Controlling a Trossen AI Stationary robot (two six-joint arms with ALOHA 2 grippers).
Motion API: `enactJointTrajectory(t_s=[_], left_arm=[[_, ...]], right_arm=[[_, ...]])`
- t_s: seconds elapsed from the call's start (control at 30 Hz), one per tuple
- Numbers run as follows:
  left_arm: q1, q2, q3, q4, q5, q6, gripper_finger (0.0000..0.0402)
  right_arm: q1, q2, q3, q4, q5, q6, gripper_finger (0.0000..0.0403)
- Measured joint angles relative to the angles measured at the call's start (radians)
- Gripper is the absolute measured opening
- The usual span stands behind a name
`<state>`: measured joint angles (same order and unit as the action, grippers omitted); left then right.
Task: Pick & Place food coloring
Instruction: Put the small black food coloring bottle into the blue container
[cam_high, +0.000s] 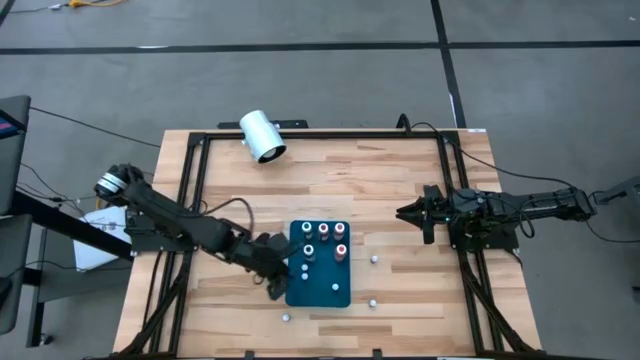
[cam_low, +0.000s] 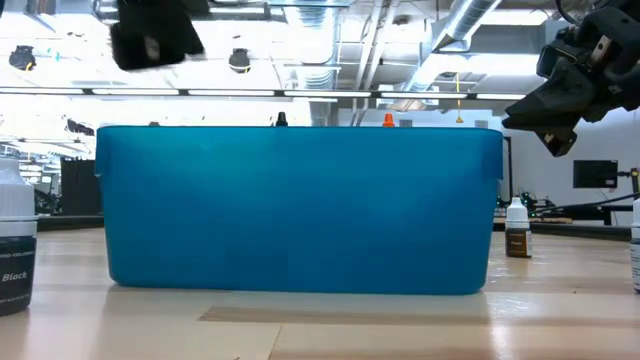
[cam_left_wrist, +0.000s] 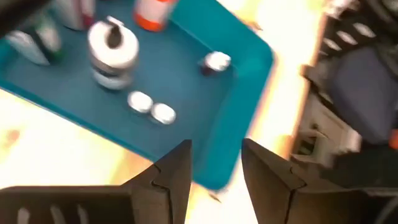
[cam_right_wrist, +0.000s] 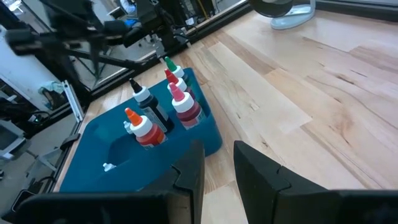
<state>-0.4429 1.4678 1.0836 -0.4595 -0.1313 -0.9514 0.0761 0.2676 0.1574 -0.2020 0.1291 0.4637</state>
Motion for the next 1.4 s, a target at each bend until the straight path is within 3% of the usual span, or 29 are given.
enactJointTrajectory(t_s=[0.23, 0.47, 0.6, 1.07, 1.4], left_arm=[[-0.159, -0.041, 0.0, 0.003, 0.025, -0.187, 0.0129], [-0.318, -0.017, 0.001, 0.001, -0.086, -0.426, 0.0129], [-0.372, 0.002, 0.0, 0.015, -0.16, -0.487, 0.0129], [-0.4, 0.289, 0.0, 0.164, -0.187, -0.425, 0.0129], [-0.415, 0.351, 0.0, 0.141, -0.173, -0.381, 0.0129]], right_arm=[[0.0, 0.0, 0.0, 0.0, -0.001, 0.0, 0.0075], [0.0, 0.0, 0.0, -0.004, -0.001, 0.0, 0.0075], [0.0, 0.0, 0.0, 0.001, 0.0, 0.0, 0.0075], [0.0, 0.0, 0.0, -0.008, 0.0, 0.0, 0.0075], [0.0, 0.0, 0.0, -0.025, 0.001, 0.0, 0.0075]])
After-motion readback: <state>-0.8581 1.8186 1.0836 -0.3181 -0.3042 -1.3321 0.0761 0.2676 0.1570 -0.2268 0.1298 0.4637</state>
